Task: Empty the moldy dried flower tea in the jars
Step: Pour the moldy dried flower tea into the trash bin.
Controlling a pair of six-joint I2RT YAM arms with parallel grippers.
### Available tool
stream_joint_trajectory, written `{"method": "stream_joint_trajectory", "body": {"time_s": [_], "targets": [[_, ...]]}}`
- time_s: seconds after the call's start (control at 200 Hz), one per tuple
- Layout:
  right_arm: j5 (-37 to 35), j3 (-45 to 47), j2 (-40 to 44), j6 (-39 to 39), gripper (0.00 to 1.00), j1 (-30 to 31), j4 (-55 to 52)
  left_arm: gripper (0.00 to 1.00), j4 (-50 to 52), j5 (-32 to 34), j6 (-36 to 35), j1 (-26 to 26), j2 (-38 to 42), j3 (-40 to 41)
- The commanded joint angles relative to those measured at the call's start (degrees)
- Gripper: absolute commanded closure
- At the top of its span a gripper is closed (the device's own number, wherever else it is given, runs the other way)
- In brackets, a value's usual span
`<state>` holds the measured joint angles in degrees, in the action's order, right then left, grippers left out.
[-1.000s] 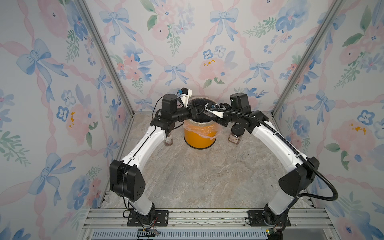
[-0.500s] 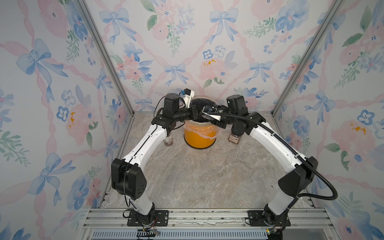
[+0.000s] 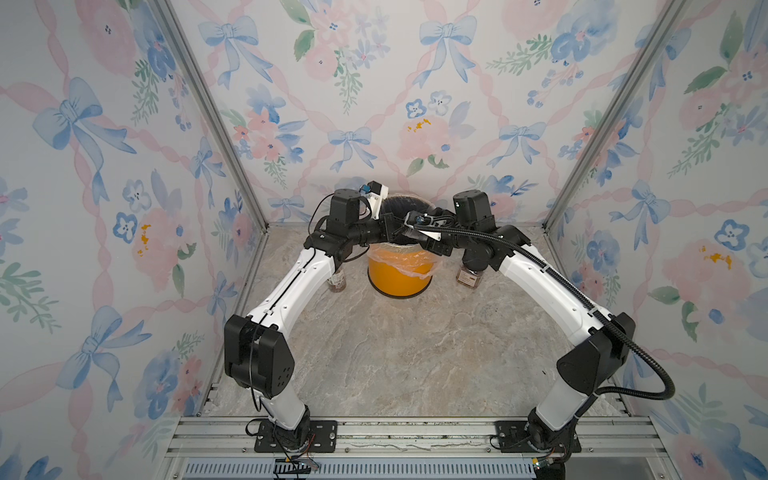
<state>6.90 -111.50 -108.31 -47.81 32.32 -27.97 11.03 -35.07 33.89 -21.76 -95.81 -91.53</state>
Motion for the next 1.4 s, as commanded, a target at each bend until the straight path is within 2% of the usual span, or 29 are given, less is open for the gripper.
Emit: {"method": "stream_joint_trajectory", "body": {"time_s": [0.0,0.185,0.3,0.38,0.54,0.58,0.675,0.735,0.83,0.915,1.03,1.395], "targets": [[1.99,1.12,0.83,3.25,0.28,1.09,2.49,1.00,-1.35,3.88,0.78,-0.29,0.79,-1.78],[4.23,2.11,1.86,8.25,0.22,-0.02,4.28,1.00,-1.36,5.90,1.30,0.58,0.96,-3.39],[8.14,5.84,5.25,15.16,0.17,-1.69,9.16,1.00,-1.44,6.07,1.58,1.21,0.53,-3.66],[10.88,9.86,8.72,23.26,0.13,-3.22,13.84,1.00,-1.45,6.32,1.70,1.50,0.36,-3.91],[13.75,20.51,17.15,51.97,0.02,-7.51,27.41,1.00,-1.51,6.97,2.02,1.74,-0.24,-4.89],[12.59,23.46,18.83,61.72,0.00,-8.67,30.57,1.00,-1.53,7.04,2.15,1.77,-0.34,-5.14],[8.31,29.40,21.42,87.26,0.03,-11.03,34.46,1.00,-1.58,6.95,2.73,1.85,-0.66,-5.54],[6.78,32.52,22.30,100.00,0.03,-11.57,36.93,1.00,-1.53,6.54,3.40,1.88,-0.74,-5.83],[5.17,35.27,21.78,116.78,0.03,-11.43,41.99,1.00,-1.78,5.77,4.69,1.66,-0.80,-6.53],[5.83,35.58,19.76,127.83,0.03,-11.36,48.32,1.00,-2.38,4.88,5.86,1.42,-0.79,-6.95],[5.89,34.17,16.82,135.13,0.03,-10.33,53.25,1.00,-3.15,4.38,6.92,0.92,-0.72,-7.04],[2.95,30.34,10.07,141.44,0.03,-8.67,57.16,1.00,-3.38,3.66,7.81,-0.01,-1.05,-6.61]]}}
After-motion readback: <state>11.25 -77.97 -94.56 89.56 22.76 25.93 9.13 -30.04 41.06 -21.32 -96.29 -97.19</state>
